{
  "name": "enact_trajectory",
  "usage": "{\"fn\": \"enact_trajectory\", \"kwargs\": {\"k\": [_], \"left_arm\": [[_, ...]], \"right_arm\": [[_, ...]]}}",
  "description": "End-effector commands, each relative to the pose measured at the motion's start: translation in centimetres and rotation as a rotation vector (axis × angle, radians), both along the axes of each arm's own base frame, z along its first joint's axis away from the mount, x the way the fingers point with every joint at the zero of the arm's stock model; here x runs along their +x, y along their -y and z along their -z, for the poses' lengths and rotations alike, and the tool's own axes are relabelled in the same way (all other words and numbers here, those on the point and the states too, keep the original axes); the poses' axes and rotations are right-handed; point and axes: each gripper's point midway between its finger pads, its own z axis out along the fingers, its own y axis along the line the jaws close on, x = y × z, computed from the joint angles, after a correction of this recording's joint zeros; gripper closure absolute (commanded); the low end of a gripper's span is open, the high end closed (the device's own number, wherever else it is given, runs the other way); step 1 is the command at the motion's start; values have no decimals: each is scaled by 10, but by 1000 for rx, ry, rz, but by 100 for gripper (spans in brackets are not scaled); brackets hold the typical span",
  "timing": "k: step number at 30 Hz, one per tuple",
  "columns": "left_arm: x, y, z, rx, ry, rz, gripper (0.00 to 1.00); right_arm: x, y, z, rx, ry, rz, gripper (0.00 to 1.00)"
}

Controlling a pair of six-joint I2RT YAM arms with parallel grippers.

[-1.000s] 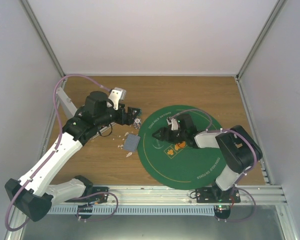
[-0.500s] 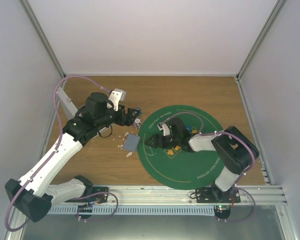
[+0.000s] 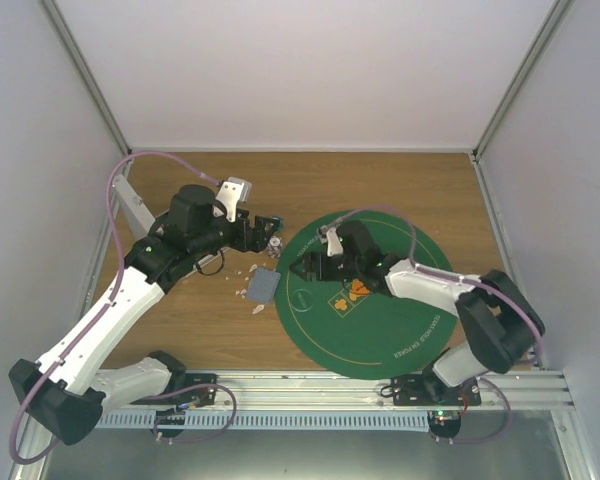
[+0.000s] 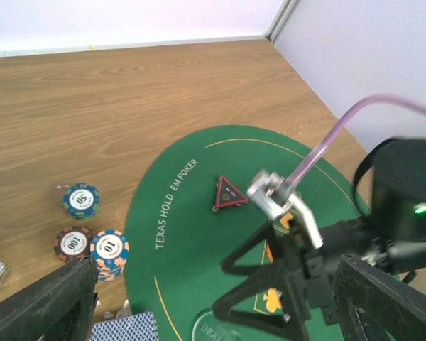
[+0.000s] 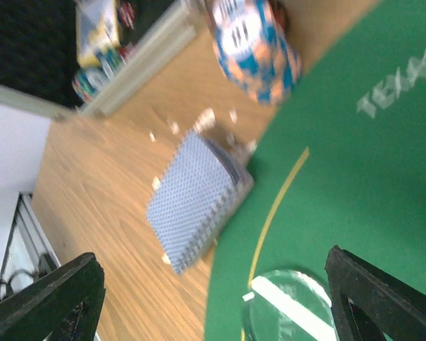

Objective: Distribute texas hold em gaming equipment

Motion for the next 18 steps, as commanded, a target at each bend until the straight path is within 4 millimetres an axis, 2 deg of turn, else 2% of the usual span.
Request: {"fn": "enact_trajectory", "kwargs": {"k": [1, 5, 10, 13, 18], "left_arm": [[2, 2, -17, -38, 49, -3, 9], [0, 2, -18, -42, 53, 0, 9], [-1, -1, -16, -33, 57, -5, 8], [1, -1, -15, -22, 65, -11, 8], [4, 8, -21, -18, 80, 42, 5]], "right_arm": [[28, 26, -37, -116, 121, 144, 14], [40, 70, -45, -148, 116, 291, 14], [50, 119, -33, -56, 52, 394, 14], [63, 132, -26, -34, 35, 401, 14], [92, 138, -12, -24, 8, 352, 18]]}}
